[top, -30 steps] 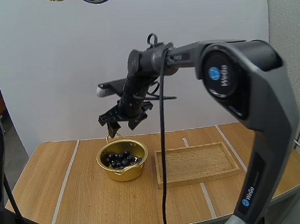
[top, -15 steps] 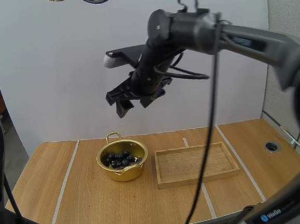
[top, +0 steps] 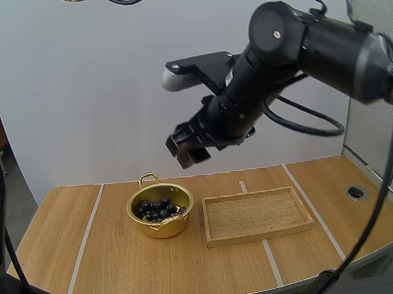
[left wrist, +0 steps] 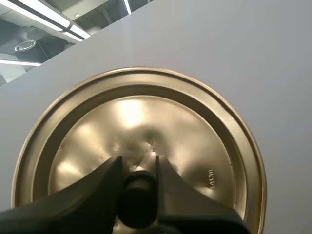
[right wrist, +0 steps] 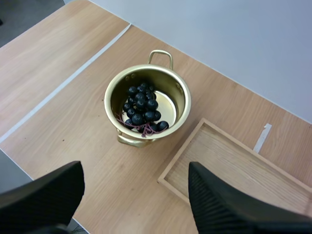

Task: Open the pot, put the grape inside, and close it

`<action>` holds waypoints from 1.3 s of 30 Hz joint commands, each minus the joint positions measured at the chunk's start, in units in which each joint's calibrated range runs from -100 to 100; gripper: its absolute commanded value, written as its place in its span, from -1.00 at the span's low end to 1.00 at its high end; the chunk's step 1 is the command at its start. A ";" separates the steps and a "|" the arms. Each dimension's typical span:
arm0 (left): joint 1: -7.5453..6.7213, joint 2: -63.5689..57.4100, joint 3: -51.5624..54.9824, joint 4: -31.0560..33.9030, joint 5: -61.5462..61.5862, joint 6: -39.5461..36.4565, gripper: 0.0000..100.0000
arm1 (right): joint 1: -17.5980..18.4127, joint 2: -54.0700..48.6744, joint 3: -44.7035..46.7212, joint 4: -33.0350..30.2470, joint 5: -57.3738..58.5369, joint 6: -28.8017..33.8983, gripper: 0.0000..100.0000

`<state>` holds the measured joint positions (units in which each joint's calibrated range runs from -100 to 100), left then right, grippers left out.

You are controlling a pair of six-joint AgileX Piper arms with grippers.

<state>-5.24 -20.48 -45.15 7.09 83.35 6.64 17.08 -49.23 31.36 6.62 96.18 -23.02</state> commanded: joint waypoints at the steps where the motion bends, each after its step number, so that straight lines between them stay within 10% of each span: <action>1: -0.15 -0.49 -0.45 0.57 -1.34 -0.27 -1.00 | 0.07 -2.44 2.44 -2.18 0.10 1.28 1.00; 5: -0.15 -0.49 -0.45 0.57 -1.34 -0.27 -1.00 | 0.07 -5.02 4.35 -2.99 -0.06 1.93 1.00; 7: -0.15 -0.49 -0.45 0.57 -1.34 -0.27 -1.00 | 0.07 -6.59 4.49 -2.99 0.91 1.93 0.45; 10: -0.15 -0.49 -0.45 0.57 -1.34 -0.27 -1.00 | 0.07 -8.86 4.49 -1.95 2.05 1.93 -0.96; 39: -0.15 -0.49 -0.45 0.57 -1.34 -0.27 -1.00 | -0.45 -23.02 18.68 -2.16 3.29 4.31 -1.00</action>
<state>-5.24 -20.48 -45.18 7.09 83.35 6.64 17.08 -71.60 49.92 4.70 100.00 -19.26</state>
